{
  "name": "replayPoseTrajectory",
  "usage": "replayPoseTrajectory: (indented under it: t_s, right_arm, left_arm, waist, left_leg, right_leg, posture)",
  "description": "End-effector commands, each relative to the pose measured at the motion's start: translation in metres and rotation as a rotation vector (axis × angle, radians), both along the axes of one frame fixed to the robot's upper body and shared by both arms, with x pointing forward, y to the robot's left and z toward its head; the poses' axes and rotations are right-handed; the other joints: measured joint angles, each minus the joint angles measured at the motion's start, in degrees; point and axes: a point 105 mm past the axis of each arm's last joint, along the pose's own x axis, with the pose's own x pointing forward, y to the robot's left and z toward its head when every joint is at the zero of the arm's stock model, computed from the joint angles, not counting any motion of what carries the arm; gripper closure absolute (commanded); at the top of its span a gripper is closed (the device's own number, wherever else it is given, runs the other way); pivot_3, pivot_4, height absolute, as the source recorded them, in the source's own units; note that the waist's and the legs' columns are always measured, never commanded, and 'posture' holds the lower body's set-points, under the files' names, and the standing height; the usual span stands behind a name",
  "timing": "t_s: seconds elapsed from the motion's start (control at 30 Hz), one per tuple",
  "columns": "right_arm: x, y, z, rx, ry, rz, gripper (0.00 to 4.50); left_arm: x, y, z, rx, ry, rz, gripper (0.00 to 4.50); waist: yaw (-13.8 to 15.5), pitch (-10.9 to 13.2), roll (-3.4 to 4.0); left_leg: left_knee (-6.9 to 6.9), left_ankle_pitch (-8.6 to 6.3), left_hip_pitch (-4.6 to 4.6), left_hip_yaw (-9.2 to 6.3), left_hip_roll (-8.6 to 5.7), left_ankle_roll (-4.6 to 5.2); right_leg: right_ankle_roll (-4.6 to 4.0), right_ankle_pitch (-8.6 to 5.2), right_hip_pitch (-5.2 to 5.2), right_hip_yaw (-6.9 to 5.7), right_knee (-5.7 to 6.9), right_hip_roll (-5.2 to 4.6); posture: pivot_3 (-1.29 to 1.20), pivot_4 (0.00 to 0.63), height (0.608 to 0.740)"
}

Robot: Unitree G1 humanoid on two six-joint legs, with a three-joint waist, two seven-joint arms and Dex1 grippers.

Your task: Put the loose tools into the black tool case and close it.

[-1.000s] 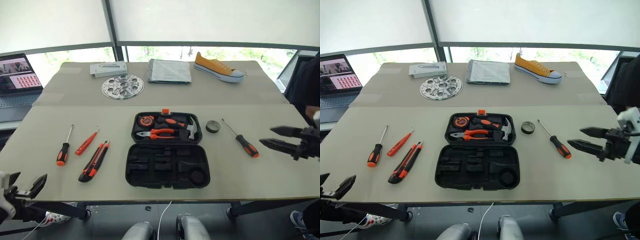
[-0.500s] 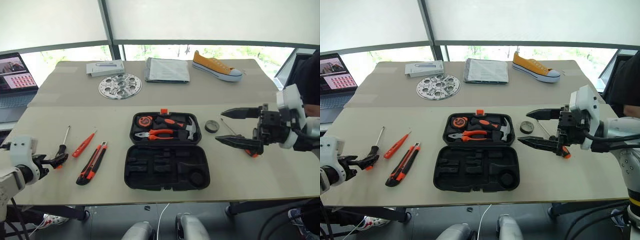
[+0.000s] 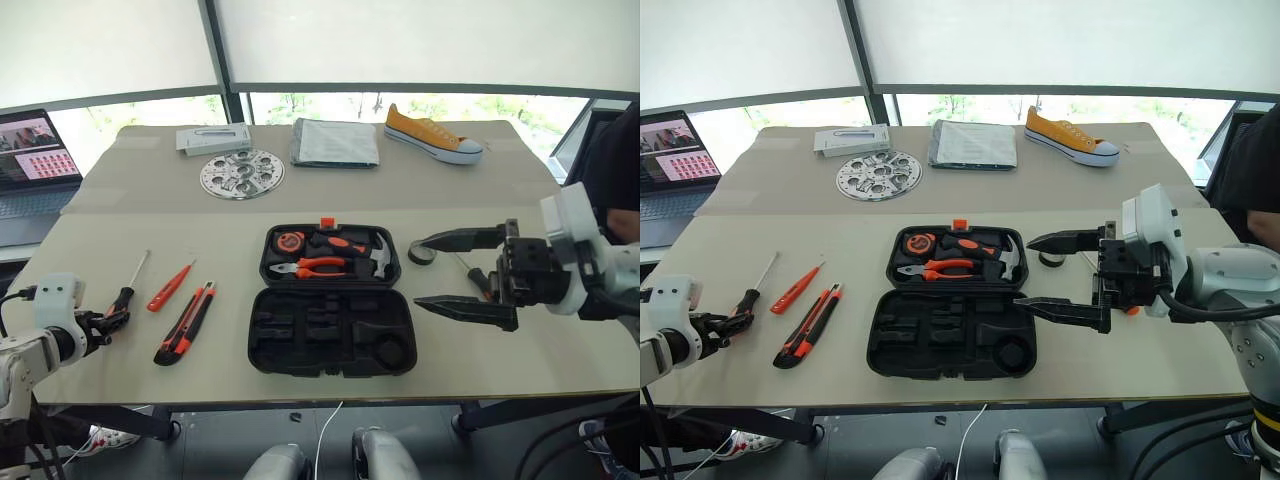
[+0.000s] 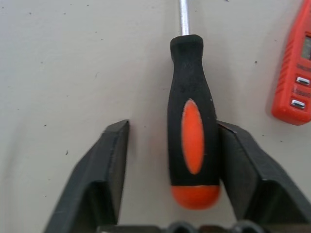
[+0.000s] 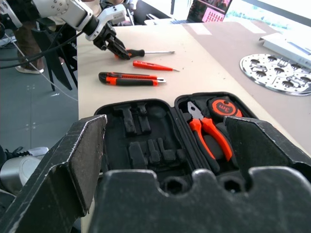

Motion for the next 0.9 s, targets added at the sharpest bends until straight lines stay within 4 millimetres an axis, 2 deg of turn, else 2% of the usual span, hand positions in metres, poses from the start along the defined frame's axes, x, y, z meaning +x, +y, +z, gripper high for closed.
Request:
replayPoseTrajectory:
  t_s: [0.03, 0.07, 0.13, 0.17, 0.2, 0.23, 0.3, 0.37, 0.47, 0.53, 0.6, 0.7, 0.8, 0.9]
  right_arm:
    - [-0.004, -0.004, 0.0, -0.032, -0.046, -0.004, 0.0]
    - [-0.005, -0.005, -0.004, -0.044, -0.025, -0.009, 0.0]
    - [-0.008, -0.009, -0.013, -0.069, 0.012, -0.018, 0.0]
    - [-0.01, -0.011, -0.017, -0.077, 0.026, -0.024, 0.0]
    - [-0.012, -0.012, -0.022, -0.083, 0.038, -0.032, 0.0]
    - [-0.013, -0.013, -0.024, -0.087, 0.044, -0.037, 0.0]
    - [-0.015, -0.017, -0.037, -0.127, 0.039, -0.075, 0.0]
    - [-0.016, -0.022, -0.048, -0.157, 0.03, -0.119, 0.0]
    - [-0.015, -0.03, -0.058, -0.188, 0.026, -0.185, 0.0]
    - [-0.016, -0.032, -0.06, -0.192, 0.024, -0.212, 0.0]
    - [-0.017, -0.032, -0.059, -0.18, 0.023, -0.23, 0.0]
    - [-0.019, -0.032, -0.061, -0.183, 0.017, -0.252, 0.0]
    - [-0.02, -0.031, -0.062, -0.189, 0.01, -0.269, 0.0]
    - [-0.02, -0.03, -0.06, -0.184, 0.003, -0.281, 0.0]
  left_arm:
    - [0.013, 0.018, 0.019, 0.115, -0.099, 0.026, 3.55]
    - [0.019, 0.018, 0.031, 0.132, -0.151, 0.007, 3.62]
    - [0.038, -0.018, 0.071, 0.154, -0.294, -0.204, 3.62]
    - [0.044, -0.042, 0.089, 0.182, -0.355, -0.351, 3.62]
    - [0.046, -0.061, 0.098, 0.214, -0.38, -0.472, 3.62]
    - [0.046, -0.071, 0.101, 0.235, -0.387, -0.539, 3.62]
    - [0.049, -0.107, 0.108, 0.232, -0.405, -0.736, 3.62]
    - [0.047, -0.139, 0.108, 0.224, -0.388, -0.917, 3.62]
    - [0.032, -0.183, 0.094, 0.227, -0.327, -1.219, 3.62]
    - [0.025, -0.203, 0.083, 0.257, -0.282, -1.386, 3.62]
    - [0.026, -0.217, 0.073, 0.274, -0.245, -1.487, 3.62]
    - [0.04, -0.231, 0.061, 0.341, -0.225, -1.557, 3.62]
    - [0.055, -0.236, 0.05, 0.424, -0.203, -1.589, 3.62]
    - [0.063, -0.238, 0.046, 0.431, -0.191, -1.581, 3.62]
  waist:
    - [0.3, 0.0, -0.05]
    - [0.4, 0.0, -0.1]
    - [0.5, 0.1, -0.29]
    - [1.1, 0.1, -0.49]
    - [1.4, 0.1, -0.67]
    - [1.6, 0.1, -0.71]
    - [1.6, 0.1, -0.72]
    - [1.5, 0.1, -0.69]
    - [0.8, 0.1, -0.7]
    - [0.1, 0.1, -0.7]
    - [-0.2, 0.1, -0.72]
    - [0.0, 0.1, -0.73]
    - [0.1, 0.1, -0.73]
    - [-0.1, 0.1, -0.74]
  left_leg:
    - [0.0, 0.0, -0.01, 0.0, 0.0, 0.0]
    - [0.02, 0.0, -0.04, -0.01, 0.0, 0.0]
    - [0.04, 0.0, -0.09, -0.02, 0.01, 0.0]
    - [0.04, 0.01, -0.11, -0.01, 0.0, 0.0]
    - [0.15, 0.0, -0.21, -0.07, 0.0, 0.0]
    - [0.22, 0.0, -0.26, -0.09, 0.01, 0.0]
    - [0.3, 0.0, -0.28, -0.09, -0.04, 0.0]
    - [0.29, -0.01, -0.27, -0.05, -0.13, 0.01]
    - [0.26, -0.01, -0.26, 0.0, -0.16, 0.03]
    - [0.26, -0.01, -0.26, 0.01, -0.13, 0.03]
    - [0.28, 0.01, -0.26, 0.02, -0.1, -0.01]
    - [0.3, 0.06, -0.22, 0.03, -0.01, -0.1]
    - [0.3, 0.06, -0.21, 0.03, 0.0, -0.08]
    - [0.3, 0.18, -0.2, 0.04, 0.0, 0.17]
  right_leg:
    - [0.0, 0.0, 0.0, -0.01, 0.0, 0.0]
    - [0.0, 0.0, -0.02, -0.03, -0.02, 0.0]
    - [-0.01, 0.01, -0.04, -0.05, -0.04, 0.0]
    - [-0.01, 0.02, -0.05, -0.05, -0.05, 0.0]
    - [0.0, 0.03, -0.05, -0.12, -0.07, -0.01]
    - [0.01, 0.05, -0.05, -0.16, -0.11, -0.01]
    - [0.09, 0.1, -0.01, -0.16, -0.19, -0.07]
    - [0.15, 0.13, 0.0, -0.15, -0.23, -0.15]
    - [0.18, 0.14, -0.03, -0.15, -0.24, -0.17]
    - [0.16, 0.13, -0.06, -0.18, -0.23, -0.13]
    - [0.12, 0.12, -0.04, -0.19, -0.22, -0.12]
    - [0.02, 0.18, 0.06, -0.17, -0.2, -0.08]
    - [0.02, 0.23, 0.07, -0.13, -0.2, -0.08]
    - [0.03, 0.23, 0.03, -0.09, -0.18, -0.04]
  posture:
    - [0.0, 0.15, 0.74]
    - [0.0, 0.15, 0.74]
    - [0.0, 0.15, 0.74]
    - [0.0, 0.15, 0.74]
    - [0.0, 0.15, 0.74]
    - [0.0, 0.15, 0.74]
    - [0.0, 0.15, 0.74]
    - [0.0, 0.15, 0.74]
    - [0.0, 0.15, 0.74]
    - [0.0, 0.15, 0.74]
    - [0.0, 0.15, 0.74]
    - [0.0, 0.15, 0.74]
    - [0.0, 0.15, 0.74]
    - [0.0, 0.15, 0.74]
